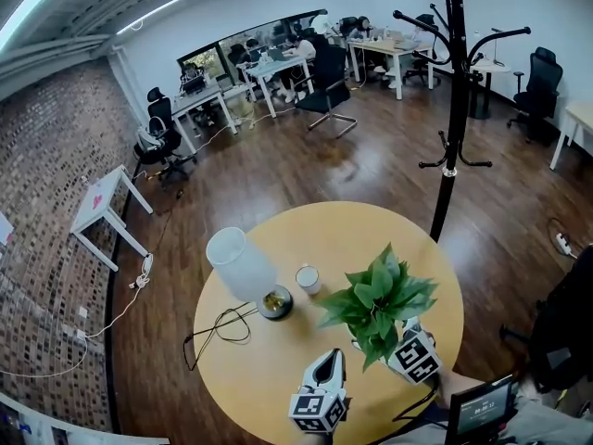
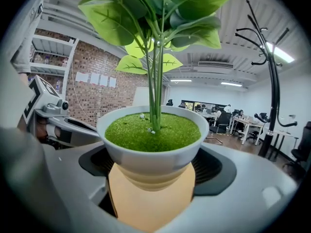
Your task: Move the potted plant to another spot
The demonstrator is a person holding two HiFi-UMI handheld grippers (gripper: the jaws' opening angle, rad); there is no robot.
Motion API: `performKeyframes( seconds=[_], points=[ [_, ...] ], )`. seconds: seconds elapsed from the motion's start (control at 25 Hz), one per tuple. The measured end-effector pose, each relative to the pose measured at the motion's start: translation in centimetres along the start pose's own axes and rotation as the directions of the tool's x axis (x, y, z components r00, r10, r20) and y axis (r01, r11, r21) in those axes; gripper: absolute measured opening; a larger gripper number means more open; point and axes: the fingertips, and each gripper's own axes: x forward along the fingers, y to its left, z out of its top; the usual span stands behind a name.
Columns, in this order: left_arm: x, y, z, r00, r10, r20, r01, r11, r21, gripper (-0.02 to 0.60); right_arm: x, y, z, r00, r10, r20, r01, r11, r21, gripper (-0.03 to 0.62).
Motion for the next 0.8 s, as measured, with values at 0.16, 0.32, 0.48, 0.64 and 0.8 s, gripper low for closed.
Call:
performKeyframes(
  seconds=[0.16,0.32,0.48,0.64,0.8],
  points=[
    [2.6,-1.8,0.3,1.000,0.017,-0.007,-0.017,1.000,0.012,-0.009,-0.9,-2.9,-1.0,1.000,0.009,0.003,-0.009,1.000,0.011,0.494],
    [5.6,-3.8,0.1,0.999,0.042,-0.015,-0.042,0.999,0.011,-0.009,-1.7,-6.0,-2.6,1.000,0.024,0.003,-0.024,0.999,0.023,0.494],
    [7.7,-5.6,-0.5,0.998,0.058,-0.020,-0.058,0.998,0.006,-0.009,-2.5,-8.4,-3.7,0.999,0.049,-0.003,-0.049,0.998,0.032,0.494],
    [9.9,-6.4,-0.9,0.996,0.084,-0.023,-0.084,0.996,0.001,-0.009,-2.1,-10.2,-5.0,0.997,0.076,-0.007,-0.076,0.997,0.024,0.494],
    [11.7,-6.8,-2.2,0.994,0.104,-0.046,-0.105,0.995,-0.003,-0.009,-1.6,-11.5,-6.4,0.994,0.106,-0.012,-0.105,0.994,0.029,0.494]
  ],
)
